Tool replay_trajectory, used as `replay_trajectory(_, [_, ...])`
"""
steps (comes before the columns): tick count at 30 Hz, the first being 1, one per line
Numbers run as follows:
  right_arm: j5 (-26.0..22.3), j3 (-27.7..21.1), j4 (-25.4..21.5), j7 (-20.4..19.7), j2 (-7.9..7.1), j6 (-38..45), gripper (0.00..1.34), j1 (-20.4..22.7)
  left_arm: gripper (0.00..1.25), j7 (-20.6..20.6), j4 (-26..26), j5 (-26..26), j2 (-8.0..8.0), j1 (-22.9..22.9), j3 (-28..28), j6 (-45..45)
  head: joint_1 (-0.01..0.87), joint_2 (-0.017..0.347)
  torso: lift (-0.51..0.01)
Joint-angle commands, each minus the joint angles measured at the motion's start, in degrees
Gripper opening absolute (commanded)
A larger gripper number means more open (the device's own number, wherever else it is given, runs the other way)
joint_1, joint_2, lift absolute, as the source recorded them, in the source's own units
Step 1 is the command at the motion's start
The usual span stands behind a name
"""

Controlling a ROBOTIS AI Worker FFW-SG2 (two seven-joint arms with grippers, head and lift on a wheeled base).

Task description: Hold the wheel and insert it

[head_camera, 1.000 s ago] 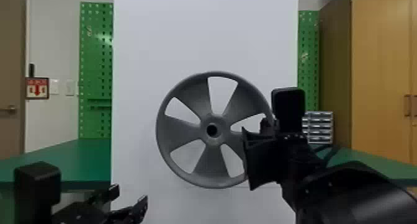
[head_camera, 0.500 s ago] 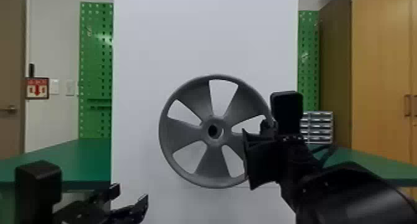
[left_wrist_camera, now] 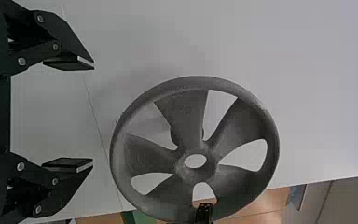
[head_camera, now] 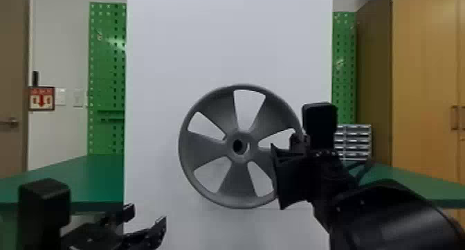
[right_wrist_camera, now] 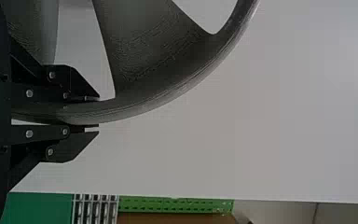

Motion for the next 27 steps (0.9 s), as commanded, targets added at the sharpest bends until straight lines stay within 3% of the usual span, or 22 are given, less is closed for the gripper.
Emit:
replay_trajectory(1, [-0.33,-0.04,0.72,0.10,0.09,-0.20,0.07,-0.39,0.74,0.00,0.00,-0.20,0.00,-0.11,-0.13,0.00,0.000,0.000,-0.499])
replay_trajectory(27, [-0.85,0.58,4.41,0.10,0.70,-1.78,0.07,-1.88,0.74,0.00,0.18,-0.81,0.00,-0.46,-0.75,0.00,0.000,0.000,-0.499])
